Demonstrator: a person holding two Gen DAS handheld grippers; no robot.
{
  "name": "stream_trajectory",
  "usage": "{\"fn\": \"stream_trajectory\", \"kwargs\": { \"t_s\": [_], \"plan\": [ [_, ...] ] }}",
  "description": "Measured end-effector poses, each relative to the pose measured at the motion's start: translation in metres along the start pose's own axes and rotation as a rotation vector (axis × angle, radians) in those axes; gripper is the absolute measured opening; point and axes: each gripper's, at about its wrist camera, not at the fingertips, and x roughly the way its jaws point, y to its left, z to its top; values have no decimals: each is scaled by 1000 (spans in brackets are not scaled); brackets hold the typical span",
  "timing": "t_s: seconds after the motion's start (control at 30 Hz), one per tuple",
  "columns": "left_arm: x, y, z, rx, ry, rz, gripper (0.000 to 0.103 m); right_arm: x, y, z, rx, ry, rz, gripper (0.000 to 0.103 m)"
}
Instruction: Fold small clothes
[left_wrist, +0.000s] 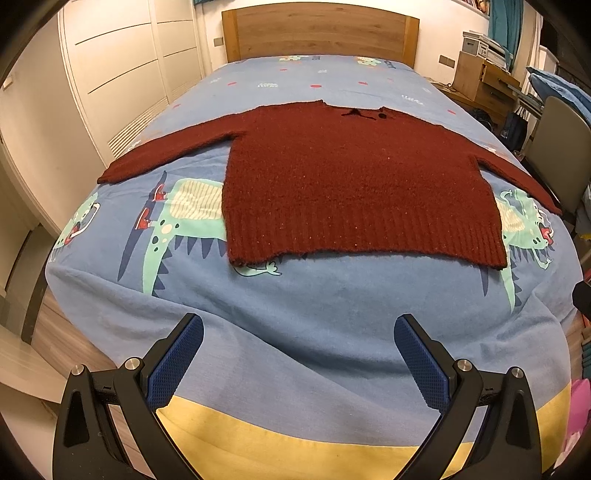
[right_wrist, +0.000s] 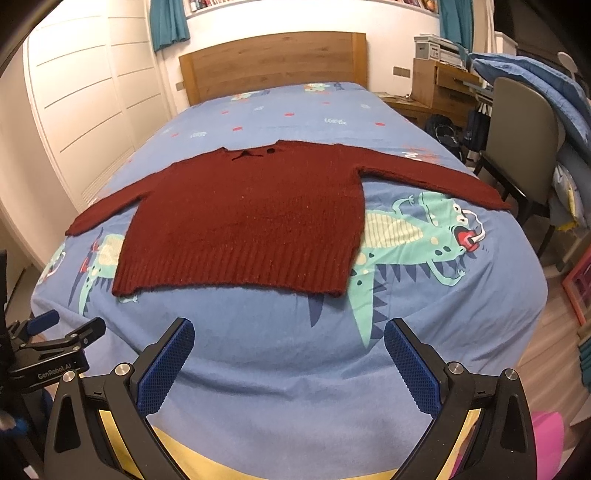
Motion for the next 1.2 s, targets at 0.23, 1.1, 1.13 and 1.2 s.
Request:
{"fn": "stream_trajectory", "kwargs": {
  "t_s": [0.23, 1.1, 1.13, 1.2],
  "plan": [
    [3, 3, 0, -3, 16, -8, 102, 3, 1, -1, -4, 12, -3, 103],
    [24, 19, 34, -73, 94, -14, 102, 50, -26, 37, 42, 70, 45, 103],
    [26, 21, 36, -86, 98, -6, 102, 53, -28, 40, 45, 73, 48, 103],
    [30, 24, 40, -106, 109, -8, 102, 59, -34, 46, 52, 74, 50, 103]
  ]
}}
